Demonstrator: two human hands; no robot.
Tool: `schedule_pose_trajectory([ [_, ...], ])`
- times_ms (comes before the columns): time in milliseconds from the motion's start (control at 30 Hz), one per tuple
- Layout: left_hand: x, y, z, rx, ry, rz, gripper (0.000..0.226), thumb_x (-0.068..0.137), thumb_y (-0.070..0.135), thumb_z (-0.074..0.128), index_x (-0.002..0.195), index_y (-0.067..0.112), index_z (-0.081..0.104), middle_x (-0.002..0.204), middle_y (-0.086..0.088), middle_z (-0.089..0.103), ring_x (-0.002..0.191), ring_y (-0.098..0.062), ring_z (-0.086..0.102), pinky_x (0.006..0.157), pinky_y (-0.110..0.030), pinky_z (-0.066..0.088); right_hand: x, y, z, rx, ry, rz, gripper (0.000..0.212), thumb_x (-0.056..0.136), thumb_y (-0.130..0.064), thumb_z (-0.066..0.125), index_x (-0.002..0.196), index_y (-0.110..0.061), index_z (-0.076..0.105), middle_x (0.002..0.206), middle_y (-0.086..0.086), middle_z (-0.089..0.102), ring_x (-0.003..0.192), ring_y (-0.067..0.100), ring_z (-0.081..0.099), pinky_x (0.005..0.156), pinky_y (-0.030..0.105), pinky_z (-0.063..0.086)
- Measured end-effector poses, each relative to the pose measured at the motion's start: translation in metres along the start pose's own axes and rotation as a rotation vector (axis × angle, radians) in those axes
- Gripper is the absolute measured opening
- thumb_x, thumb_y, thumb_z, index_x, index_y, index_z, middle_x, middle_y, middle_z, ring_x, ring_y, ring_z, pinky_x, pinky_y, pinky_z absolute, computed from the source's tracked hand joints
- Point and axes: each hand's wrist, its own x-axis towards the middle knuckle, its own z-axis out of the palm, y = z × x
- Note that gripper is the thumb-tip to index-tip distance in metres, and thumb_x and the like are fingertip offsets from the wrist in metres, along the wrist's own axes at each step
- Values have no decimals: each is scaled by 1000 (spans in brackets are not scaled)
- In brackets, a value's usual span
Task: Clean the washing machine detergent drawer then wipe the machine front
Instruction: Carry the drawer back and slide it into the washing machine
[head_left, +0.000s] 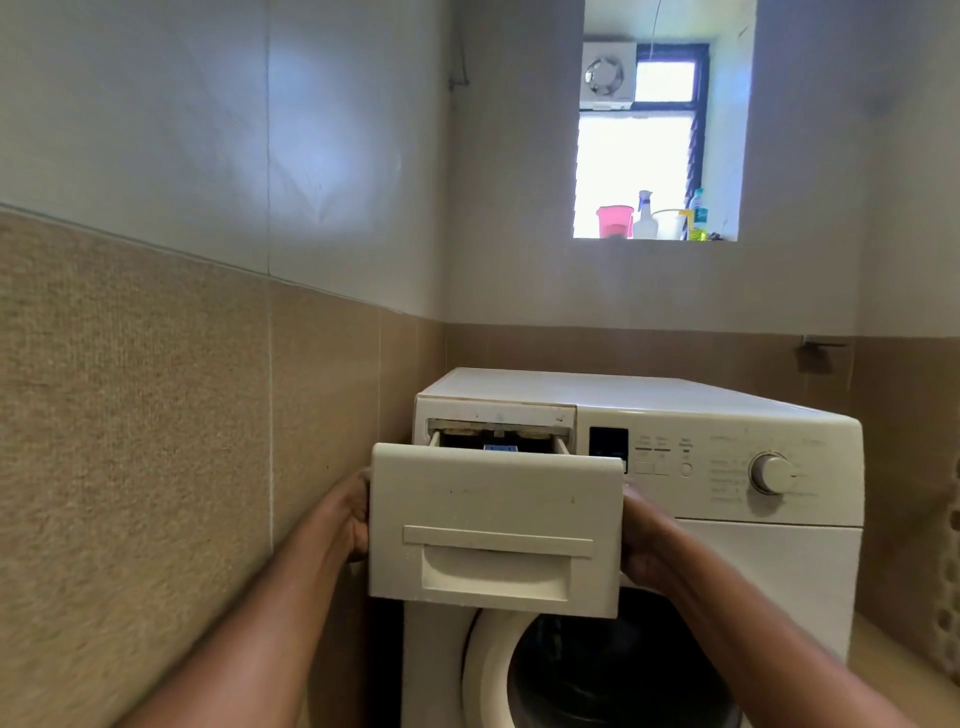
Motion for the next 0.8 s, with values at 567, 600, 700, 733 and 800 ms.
schedule_pose_trajectory([
  [567,13,-23,5,-78,-79,320,92,90,78,16,80,8,74,73,-21,72,61,-30,68,63,-35,56,15,-27,9,-155,49,28,18,93,-12,59,78,-7,67,60,8,68,56,23,65,61,35,54],
  [600,12,-30,7,-79,-15,404,96,86,82,15,84,6,72,77,-23,72,63,-29,69,64,-35,55,15,-28,9,-167,47,28,18,93,-13,59,78,-7,67,60,8,68,57,24,64,62,35,54],
  [700,0,-50,16,-126,170,705,66,85,74,36,86,15,67,72,-6,71,62,-15,69,52,-24,54,15,-27,7,-152,52,41,16,95,-17,60,85,-7,67,63,8,69,58,23,67,59,35,56],
  [733,-2,-56,19,-89,187,791,59,80,75,49,92,20,66,79,-2,72,69,-14,70,56,-22,55,11,-25,8,-118,54,47,16,96,-18,59,88,-7,67,65,8,70,58,22,68,57,34,57],
  [800,0,-69,24,44,200,896,69,63,76,71,106,22,64,94,1,73,81,-9,71,67,-26,59,2,-18,9,-3,55,36,21,98,-25,57,95,-7,68,71,10,72,64,23,70,60,36,57],
])
